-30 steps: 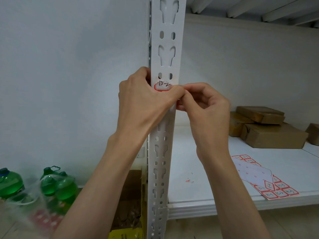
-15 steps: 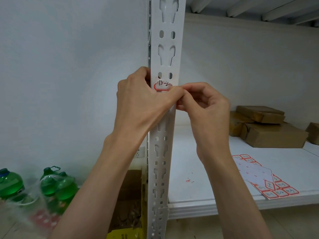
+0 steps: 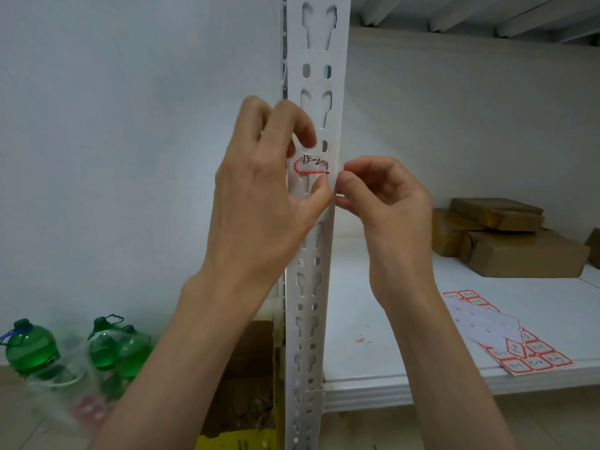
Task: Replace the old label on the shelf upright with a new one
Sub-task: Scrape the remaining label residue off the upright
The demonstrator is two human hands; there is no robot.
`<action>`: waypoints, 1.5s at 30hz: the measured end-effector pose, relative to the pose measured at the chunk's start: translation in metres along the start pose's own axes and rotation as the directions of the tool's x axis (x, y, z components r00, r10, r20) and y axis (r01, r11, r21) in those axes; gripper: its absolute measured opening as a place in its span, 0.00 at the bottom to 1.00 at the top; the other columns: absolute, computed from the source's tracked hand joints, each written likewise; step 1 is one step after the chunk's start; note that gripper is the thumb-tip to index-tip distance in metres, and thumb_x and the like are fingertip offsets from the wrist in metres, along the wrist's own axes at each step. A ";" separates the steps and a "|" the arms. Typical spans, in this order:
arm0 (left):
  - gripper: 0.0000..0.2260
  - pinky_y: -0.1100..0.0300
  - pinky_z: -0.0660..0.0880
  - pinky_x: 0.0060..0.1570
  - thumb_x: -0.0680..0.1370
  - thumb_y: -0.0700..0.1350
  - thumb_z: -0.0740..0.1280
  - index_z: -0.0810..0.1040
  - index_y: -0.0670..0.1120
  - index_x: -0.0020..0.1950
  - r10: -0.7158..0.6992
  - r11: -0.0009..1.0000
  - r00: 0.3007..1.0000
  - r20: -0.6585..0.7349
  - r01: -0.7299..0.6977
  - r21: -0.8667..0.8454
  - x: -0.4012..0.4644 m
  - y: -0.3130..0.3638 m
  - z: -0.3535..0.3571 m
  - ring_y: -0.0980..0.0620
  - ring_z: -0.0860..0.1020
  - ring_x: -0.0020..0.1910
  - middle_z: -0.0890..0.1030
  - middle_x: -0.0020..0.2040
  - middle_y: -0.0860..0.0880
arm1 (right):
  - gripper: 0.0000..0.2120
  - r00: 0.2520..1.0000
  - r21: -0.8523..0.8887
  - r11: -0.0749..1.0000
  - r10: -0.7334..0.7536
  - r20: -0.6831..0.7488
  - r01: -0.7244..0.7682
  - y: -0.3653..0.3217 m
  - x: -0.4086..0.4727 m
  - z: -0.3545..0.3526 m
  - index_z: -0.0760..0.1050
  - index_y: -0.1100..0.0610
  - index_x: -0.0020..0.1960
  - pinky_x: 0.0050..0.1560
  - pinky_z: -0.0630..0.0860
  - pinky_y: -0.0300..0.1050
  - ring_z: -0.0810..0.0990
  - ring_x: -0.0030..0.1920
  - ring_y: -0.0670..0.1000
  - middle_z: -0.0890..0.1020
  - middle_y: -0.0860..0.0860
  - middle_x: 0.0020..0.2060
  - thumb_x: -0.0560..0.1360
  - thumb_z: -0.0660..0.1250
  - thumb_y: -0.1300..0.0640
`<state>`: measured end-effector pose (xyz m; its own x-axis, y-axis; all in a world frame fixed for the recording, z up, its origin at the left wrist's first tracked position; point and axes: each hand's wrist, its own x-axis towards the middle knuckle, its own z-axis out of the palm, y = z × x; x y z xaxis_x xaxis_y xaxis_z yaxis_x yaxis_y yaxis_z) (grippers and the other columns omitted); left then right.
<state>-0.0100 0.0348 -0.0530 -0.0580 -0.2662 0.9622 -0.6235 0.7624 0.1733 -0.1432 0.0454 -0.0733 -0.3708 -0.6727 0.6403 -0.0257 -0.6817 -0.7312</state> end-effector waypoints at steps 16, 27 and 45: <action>0.15 0.54 0.78 0.40 0.73 0.44 0.75 0.71 0.46 0.51 -0.133 0.979 0.990 -0.051 0.123 -0.165 0.001 -0.010 -0.001 0.49 0.78 0.43 0.75 0.50 0.49 | 0.03 0.911 -0.612 0.750 -0.396 -0.114 0.250 -0.008 -0.014 0.029 0.82 0.51 0.47 0.45 0.77 0.29 0.81 0.40 0.42 0.81 0.44 0.42 0.74 0.76 0.55; 0.14 0.54 0.78 0.38 0.72 0.45 0.73 0.69 0.46 0.50 -0.187 0.959 0.980 -0.069 0.167 -0.227 0.001 -0.009 0.003 0.50 0.78 0.43 0.74 0.49 0.49 | 0.05 0.885 -0.624 0.745 -0.429 -0.179 0.235 -0.007 -0.018 0.038 0.83 0.54 0.46 0.44 0.79 0.34 0.79 0.38 0.42 0.81 0.47 0.43 0.74 0.77 0.53; 0.14 0.61 0.78 0.38 0.74 0.46 0.73 0.69 0.47 0.49 -0.201 0.953 0.976 -0.086 0.174 -0.249 0.000 -0.010 0.005 0.50 0.78 0.43 0.74 0.48 0.49 | 0.06 0.868 -0.583 0.770 -0.451 -0.209 0.260 0.005 -0.016 0.043 0.81 0.56 0.45 0.41 0.75 0.30 0.77 0.38 0.42 0.80 0.49 0.42 0.74 0.77 0.56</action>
<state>-0.0075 0.0245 -0.0555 0.1353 -0.3622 0.9222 -0.4100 0.8269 0.3849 -0.0976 0.0402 -0.0772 -0.5038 -0.2161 0.8364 -0.6575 -0.5320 -0.5335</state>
